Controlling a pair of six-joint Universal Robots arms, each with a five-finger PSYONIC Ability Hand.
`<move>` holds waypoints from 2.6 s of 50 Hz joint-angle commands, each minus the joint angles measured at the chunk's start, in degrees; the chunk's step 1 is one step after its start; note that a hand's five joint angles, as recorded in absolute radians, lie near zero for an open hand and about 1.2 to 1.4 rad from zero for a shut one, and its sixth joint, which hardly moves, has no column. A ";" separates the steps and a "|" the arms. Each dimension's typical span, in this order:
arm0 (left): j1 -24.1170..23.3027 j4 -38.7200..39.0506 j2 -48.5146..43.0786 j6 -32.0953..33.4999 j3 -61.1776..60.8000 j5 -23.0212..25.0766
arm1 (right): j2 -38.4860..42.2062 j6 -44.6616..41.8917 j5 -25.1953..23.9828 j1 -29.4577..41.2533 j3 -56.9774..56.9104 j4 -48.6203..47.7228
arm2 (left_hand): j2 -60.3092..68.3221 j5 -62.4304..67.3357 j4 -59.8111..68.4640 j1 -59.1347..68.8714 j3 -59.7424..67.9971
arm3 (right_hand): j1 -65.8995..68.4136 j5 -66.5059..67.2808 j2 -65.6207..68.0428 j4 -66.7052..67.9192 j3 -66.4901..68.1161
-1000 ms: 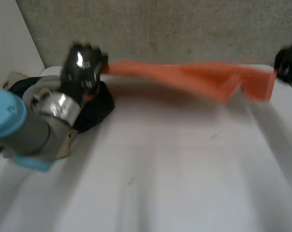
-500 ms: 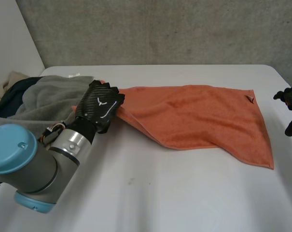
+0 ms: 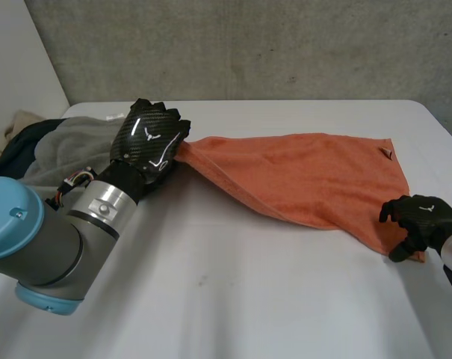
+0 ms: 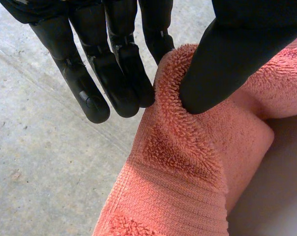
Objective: Fold the laundry.
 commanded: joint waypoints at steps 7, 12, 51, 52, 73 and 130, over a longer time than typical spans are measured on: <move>0.33 0.07 -0.01 -0.80 0.08 0.00 | 6.20 -0.43 0.47 2.14 -4.54 -4.03 | 11.10 13.77 10.91 13.84 11.36 | 15.04 14.80 15.01 14.86 14.72; 0.42 -0.02 0.07 -0.80 -0.01 0.00 | 6.55 -0.61 0.73 2.32 -5.60 -5.26 | 11.10 13.77 10.91 13.84 11.36 | 16.42 16.18 16.39 16.24 16.10; 0.24 -0.02 0.25 -1.06 -0.19 -0.09 | 7.60 3.34 2.58 7.41 -6.65 -2.27 | 11.10 13.77 10.91 13.84 11.36 | 10.36 10.12 10.32 10.17 10.04; 0.24 -0.02 0.25 -1.06 -0.19 -0.09 | 7.96 3.34 2.58 7.50 -6.92 -2.36 | 11.10 13.77 10.91 13.84 11.36 | 10.53 10.29 10.50 10.35 10.21; 0.77 -0.81 5.78 -2.20 -0.36 -0.27 | -0.99 -0.77 10.31 7.68 -13.16 -4.13 | 11.10 13.77 10.91 13.84 11.36 | 45.13 44.88 45.09 44.94 44.80; 3.41 -5.73 -18.82 -3.79 54.22 -1.58 | 3.65 -9.75 17.43 9.61 -49.90 -15.47 | 11.10 13.77 10.91 13.84 11.36 | 45.13 44.88 45.09 44.94 44.80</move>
